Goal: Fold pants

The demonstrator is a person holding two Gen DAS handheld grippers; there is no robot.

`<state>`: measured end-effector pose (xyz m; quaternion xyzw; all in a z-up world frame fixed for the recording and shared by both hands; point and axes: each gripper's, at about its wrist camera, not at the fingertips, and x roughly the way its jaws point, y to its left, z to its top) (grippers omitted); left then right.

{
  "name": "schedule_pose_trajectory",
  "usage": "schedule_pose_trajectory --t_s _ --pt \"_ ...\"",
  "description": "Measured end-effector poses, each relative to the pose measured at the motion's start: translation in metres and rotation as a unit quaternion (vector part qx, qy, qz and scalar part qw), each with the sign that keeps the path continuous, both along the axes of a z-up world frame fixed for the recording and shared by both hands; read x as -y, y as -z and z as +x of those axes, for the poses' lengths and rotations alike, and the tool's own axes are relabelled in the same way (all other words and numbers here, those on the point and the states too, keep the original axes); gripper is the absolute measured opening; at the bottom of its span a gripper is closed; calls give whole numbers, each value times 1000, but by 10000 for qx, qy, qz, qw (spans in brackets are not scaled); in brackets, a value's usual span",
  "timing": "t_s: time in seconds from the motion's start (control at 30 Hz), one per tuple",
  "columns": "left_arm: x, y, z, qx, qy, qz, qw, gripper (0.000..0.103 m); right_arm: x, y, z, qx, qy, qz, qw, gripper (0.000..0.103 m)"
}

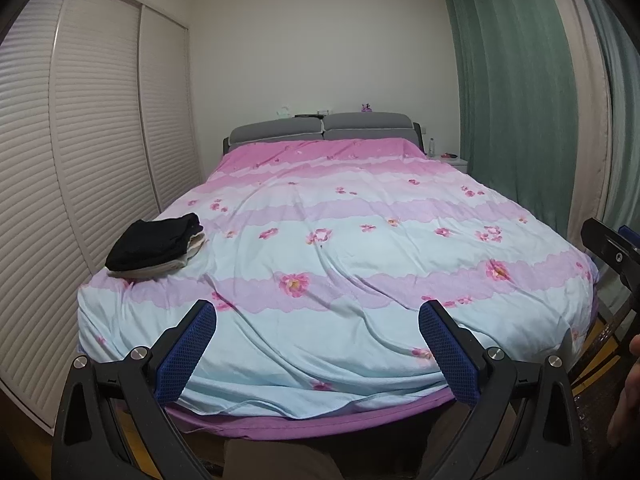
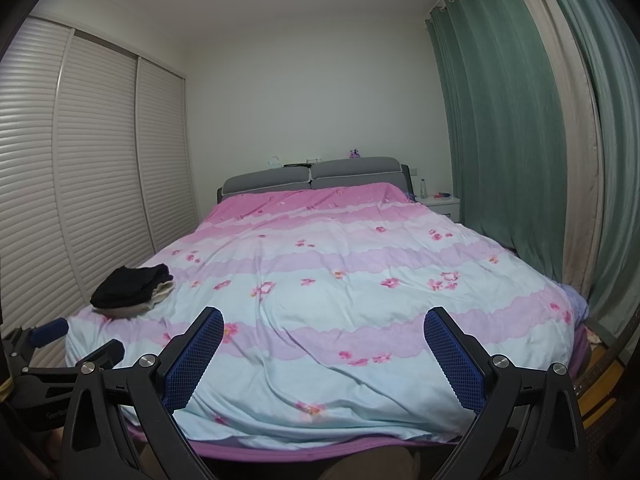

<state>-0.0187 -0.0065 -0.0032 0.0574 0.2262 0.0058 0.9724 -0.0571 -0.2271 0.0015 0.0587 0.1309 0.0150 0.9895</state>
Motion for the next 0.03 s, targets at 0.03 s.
schedule_pose_trajectory --t_s 0.03 --pt "1 1 2 -20 10 24 10000 103 0 0 0 -6 3 -1 10000 101"
